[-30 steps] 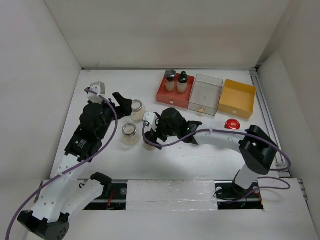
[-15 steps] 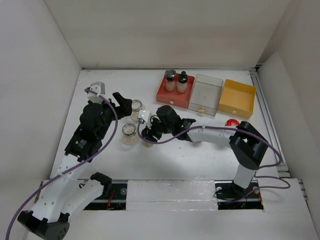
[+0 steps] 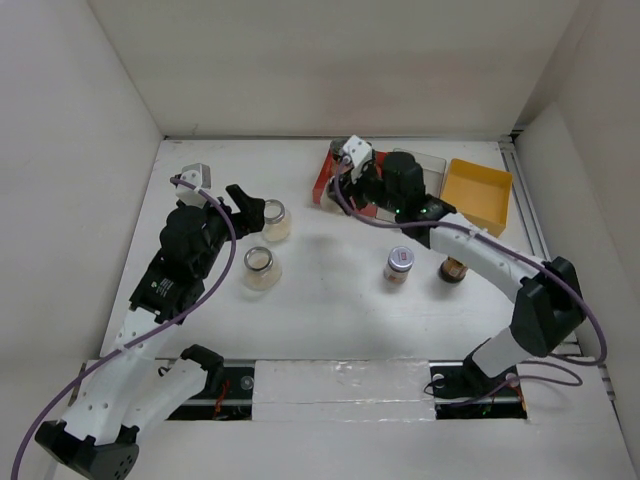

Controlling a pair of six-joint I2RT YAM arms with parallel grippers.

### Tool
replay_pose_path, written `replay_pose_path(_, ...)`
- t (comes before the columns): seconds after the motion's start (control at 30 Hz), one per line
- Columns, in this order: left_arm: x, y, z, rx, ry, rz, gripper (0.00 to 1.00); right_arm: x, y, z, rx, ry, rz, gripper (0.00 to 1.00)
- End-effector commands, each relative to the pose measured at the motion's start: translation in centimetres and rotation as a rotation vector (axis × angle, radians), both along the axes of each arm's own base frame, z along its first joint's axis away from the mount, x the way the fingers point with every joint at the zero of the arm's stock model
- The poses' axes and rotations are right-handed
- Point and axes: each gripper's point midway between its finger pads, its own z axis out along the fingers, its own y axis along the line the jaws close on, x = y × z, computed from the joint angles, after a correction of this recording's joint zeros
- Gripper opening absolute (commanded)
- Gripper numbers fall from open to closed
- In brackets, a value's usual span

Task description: Organize the condiment bottles

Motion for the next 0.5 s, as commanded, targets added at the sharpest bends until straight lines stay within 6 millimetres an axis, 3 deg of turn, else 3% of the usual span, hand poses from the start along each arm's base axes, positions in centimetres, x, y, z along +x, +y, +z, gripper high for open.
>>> replay_pose_path(0.0,0.1,-0.1,1.1,-0.023,-0.042,-0.005,0.77,5.2,-2.5,3.7,0.071,-0.103,-0.162,0.44)
replay_pose_path(0.13,0.1,-0.1,1.1,-0.023,-0.042,-0.005,0.77,9.9,-5.7,3.4,0.068,-0.108,-0.256,0.44)
replay_pose_path(0.17,0.1,-0.1,1.1,-0.023,-0.042,-0.005,0.77,10.6,-5.9,4.0,0.088,-0.119,-0.259,0.44)
replay_pose_path(0.2,0.1,-0.1,1.1,-0.023,-0.042,-0.005,0.77,11.6,-6.2,3.4,0.087,-0.120,-0.271,0.44)
replay_pose_path(0.33,0.1,0.1,1.1,-0.022,-0.042,0.004,0.77,13.6,-7.0,2.2,0.086,-0.103,-0.296,0.44)
replay_pose_path(0.47,0.1,0.1,1.1,-0.022,-0.042,0.004,0.77,14.3,-6.7,-0.6,0.058,-0.058,-0.297,0.44)
